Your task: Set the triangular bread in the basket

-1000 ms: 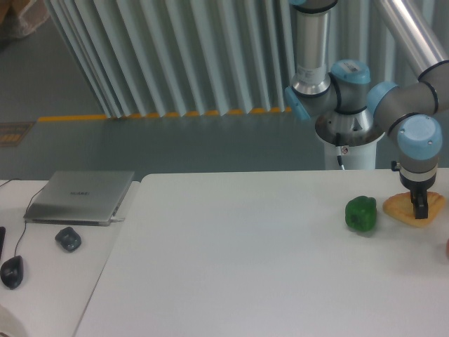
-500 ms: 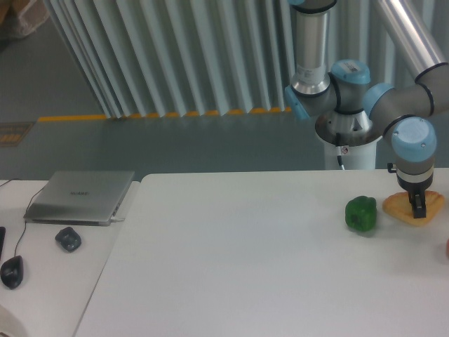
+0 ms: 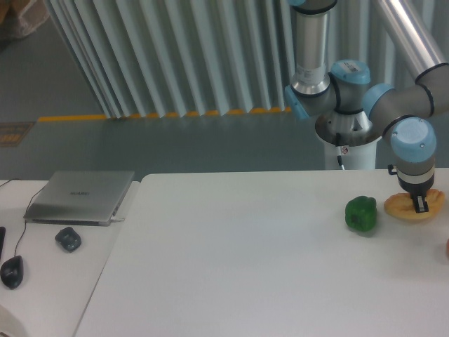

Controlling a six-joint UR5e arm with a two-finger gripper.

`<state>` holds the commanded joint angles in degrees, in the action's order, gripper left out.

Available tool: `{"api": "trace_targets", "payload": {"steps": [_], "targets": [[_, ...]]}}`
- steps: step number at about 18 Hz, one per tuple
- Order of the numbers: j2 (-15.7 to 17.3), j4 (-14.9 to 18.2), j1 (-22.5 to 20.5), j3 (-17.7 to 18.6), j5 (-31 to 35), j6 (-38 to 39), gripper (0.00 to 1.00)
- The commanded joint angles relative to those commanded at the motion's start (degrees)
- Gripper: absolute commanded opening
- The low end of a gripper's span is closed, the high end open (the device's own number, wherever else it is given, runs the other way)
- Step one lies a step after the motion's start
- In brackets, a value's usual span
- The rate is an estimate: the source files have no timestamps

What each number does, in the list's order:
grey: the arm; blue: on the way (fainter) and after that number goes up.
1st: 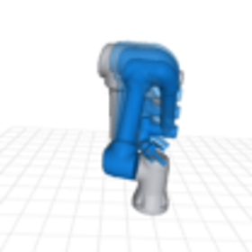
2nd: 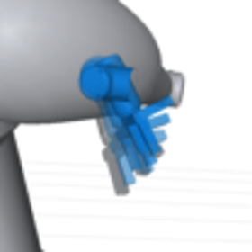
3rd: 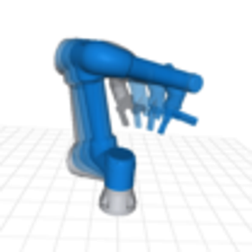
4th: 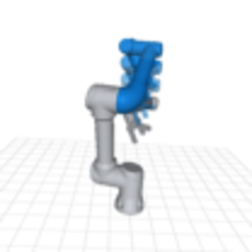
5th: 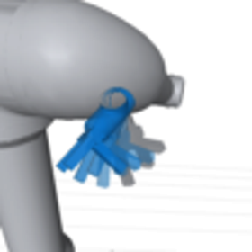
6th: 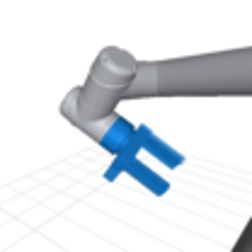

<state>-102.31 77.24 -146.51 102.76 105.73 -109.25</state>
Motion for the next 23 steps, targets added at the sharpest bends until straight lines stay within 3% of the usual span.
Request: {"api": "trace_targets", "payload": {"steps": [2,5,8,11,16,23], "targets": [[0.09,4.30,-0.17,-4.82,-1.14,0.09,0.09],[0.18,5.73,-0.53,-7.48,-4.56,0.26,0.09],[0.26,5.55,-0.70,-9.41,-6.06,0.44,0.09],[-0.08,5.47,-1.58,-14.24,-10.61,4.29,0.09],[-1.31,5.03,-5.79,-17.67,-17.92,4.92,0.09],[-2.28,3.71,-10.81,-19.00,-17.49,-2.10,0.09]]}}
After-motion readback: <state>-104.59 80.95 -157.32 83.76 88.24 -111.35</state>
